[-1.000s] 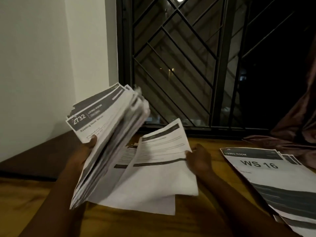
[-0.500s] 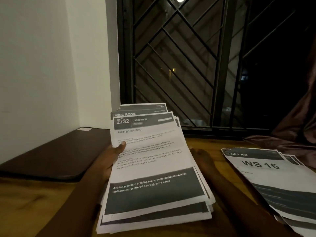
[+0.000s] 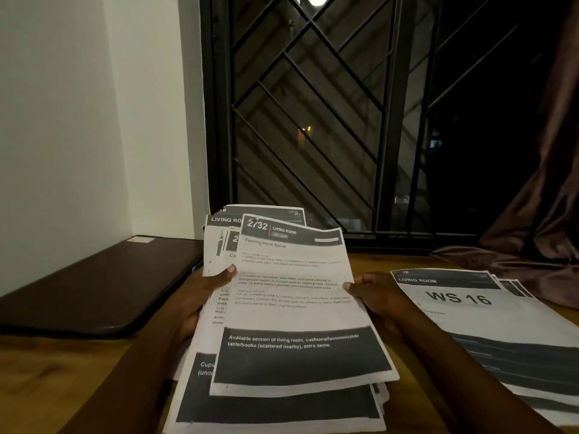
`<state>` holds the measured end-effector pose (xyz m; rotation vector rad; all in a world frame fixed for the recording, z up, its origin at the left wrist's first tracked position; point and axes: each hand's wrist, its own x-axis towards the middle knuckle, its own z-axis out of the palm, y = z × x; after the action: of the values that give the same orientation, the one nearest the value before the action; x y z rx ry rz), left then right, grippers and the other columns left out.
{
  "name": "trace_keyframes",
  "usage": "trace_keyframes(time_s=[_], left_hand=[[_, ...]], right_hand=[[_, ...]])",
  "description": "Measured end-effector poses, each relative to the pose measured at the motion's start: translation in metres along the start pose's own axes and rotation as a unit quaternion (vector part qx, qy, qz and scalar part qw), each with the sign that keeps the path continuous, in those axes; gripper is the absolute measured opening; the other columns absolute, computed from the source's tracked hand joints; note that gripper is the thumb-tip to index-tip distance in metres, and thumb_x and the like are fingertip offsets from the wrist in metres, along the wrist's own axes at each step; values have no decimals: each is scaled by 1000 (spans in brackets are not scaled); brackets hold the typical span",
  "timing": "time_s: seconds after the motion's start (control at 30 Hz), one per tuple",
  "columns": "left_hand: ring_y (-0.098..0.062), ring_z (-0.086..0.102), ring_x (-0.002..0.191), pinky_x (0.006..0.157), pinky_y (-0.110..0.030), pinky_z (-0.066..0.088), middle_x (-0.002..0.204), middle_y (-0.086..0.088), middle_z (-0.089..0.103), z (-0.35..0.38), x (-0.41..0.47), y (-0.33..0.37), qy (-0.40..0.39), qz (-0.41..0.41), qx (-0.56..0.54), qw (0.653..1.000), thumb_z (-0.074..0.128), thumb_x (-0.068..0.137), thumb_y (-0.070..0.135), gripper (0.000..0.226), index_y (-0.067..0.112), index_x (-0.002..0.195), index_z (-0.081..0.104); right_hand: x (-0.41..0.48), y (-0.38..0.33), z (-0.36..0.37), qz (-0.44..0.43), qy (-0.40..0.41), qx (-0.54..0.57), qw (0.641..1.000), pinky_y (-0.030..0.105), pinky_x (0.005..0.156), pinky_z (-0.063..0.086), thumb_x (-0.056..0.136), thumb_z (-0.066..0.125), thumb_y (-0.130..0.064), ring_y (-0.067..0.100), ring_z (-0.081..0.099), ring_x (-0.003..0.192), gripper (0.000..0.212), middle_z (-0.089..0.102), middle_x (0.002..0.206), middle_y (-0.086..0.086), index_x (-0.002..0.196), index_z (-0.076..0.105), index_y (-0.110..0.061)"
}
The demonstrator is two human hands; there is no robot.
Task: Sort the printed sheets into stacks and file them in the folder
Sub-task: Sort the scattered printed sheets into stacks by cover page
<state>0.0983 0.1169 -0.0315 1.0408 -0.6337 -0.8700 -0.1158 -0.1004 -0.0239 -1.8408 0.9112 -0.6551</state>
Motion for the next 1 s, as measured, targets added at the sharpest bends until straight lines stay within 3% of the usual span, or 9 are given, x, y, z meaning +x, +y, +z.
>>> trace_keyframes(time_s=[0.13,0.27,0.33,0.53,0.67,0.77,0.83,0.9,1.0], left_hand=[[-46,64,102,89,-67,46,111,-28,66,-1,-1,2,49,-12,47,998,97,44,19,84,1,117,58],[-35,68,57,70,-49,55,59,-17,69,-9,-1,16,170,-53,125,976,54,95,8,10,0,89,53],[-29,67,47,51,-43,57,56,-15,68,-14,-6,22,165,-68,104,978,47,98,7,14,3,85,52],[-36,72,70,56,-52,59,88,-19,73,-36,-19,31,108,-35,-9,993,56,77,6,38,9,114,58],[-34,68,102,81,-54,55,127,-16,62,-50,-28,33,57,22,-104,993,50,89,12,49,15,138,50],[-22,17,146,121,-42,14,156,-8,16,-64,-29,24,-26,49,-106,993,10,108,30,44,19,150,8],[-20,42,135,112,-39,36,147,-15,42,-53,-22,29,-64,57,-111,990,56,98,23,50,7,143,40],[-18,73,88,70,-33,61,108,-15,72,-34,-12,25,16,36,-71,997,98,44,20,74,3,111,71],[-24,74,76,59,-38,60,99,-13,74,8,-6,16,50,52,-39,997,65,87,9,27,9,114,62]], right_hand=[[11,14,-38,30,42,-249,967,26,66,38,88,61,-29,22,58,90,28,62,92,11,98,65,-3],[15,26,-68,78,76,-331,937,27,72,36,85,64,-32,28,58,107,41,62,115,13,111,59,-1],[12,26,-73,94,85,-326,937,26,74,36,86,64,-30,28,56,110,41,60,118,14,115,57,0],[7,30,-77,93,79,-340,932,31,88,45,81,71,-24,30,53,117,56,54,129,16,127,48,-2],[6,23,-71,27,124,-301,945,30,80,44,80,73,-29,27,56,101,48,58,117,15,116,53,-4],[1,4,-52,-84,138,-221,962,28,70,38,84,69,-30,18,54,84,22,60,94,4,95,59,-13],[-9,-12,-36,-119,107,-103,982,29,70,42,85,67,-32,15,57,80,19,61,85,-2,89,62,-14],[-21,-24,-22,-125,44,34,991,29,67,45,88,61,-40,13,57,70,32,62,78,1,91,64,-8],[-35,-36,-12,-70,-70,188,977,27,63,49,92,44,-55,13,61,67,50,66,74,2,97,63,-9]])
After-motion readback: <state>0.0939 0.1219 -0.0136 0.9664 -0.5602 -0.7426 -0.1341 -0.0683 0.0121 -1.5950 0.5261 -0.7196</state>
